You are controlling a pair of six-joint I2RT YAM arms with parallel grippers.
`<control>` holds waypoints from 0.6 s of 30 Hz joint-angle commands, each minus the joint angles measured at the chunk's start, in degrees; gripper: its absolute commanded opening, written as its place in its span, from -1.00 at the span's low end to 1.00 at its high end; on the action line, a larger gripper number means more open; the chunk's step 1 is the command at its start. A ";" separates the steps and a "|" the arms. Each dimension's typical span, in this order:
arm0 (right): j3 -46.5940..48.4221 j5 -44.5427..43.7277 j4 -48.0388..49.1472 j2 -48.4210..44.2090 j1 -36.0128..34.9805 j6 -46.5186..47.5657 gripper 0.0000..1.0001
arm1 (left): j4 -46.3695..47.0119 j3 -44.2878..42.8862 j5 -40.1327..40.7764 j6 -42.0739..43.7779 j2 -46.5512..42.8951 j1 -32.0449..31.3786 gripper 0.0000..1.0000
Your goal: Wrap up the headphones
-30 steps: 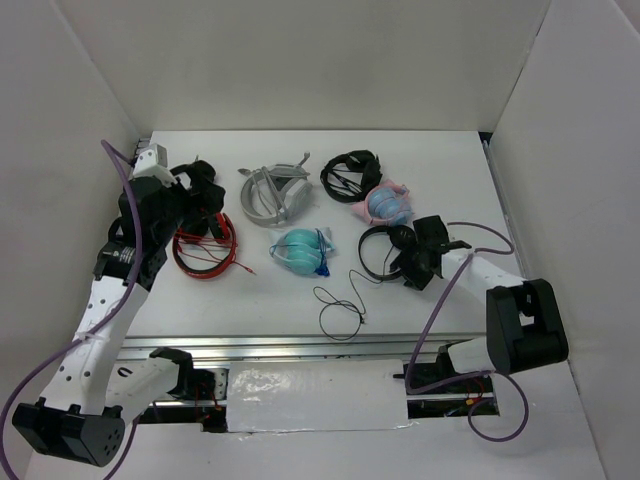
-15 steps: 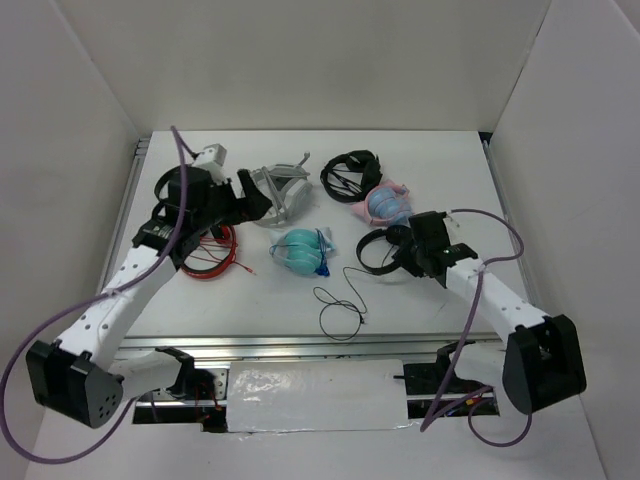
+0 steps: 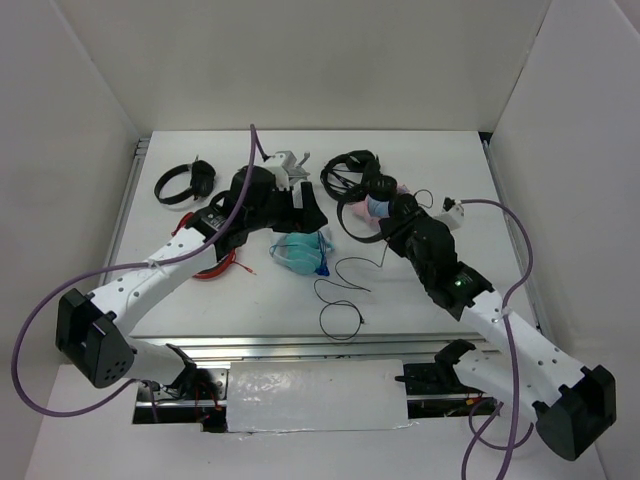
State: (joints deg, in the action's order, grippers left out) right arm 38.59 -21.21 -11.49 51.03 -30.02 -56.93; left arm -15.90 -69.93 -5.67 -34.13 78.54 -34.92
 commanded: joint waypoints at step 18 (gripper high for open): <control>-8.97 -15.96 43.82 -0.22 -16.64 0.76 -1.00 | 5.45 -2.85 8.30 -14.30 4.16 -1.29 0.69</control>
State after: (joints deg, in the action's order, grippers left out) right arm 29.58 -31.31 21.98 51.13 -45.08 -56.29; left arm -9.41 -70.61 -0.73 -46.59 81.47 -35.94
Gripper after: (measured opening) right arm 0.375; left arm 0.852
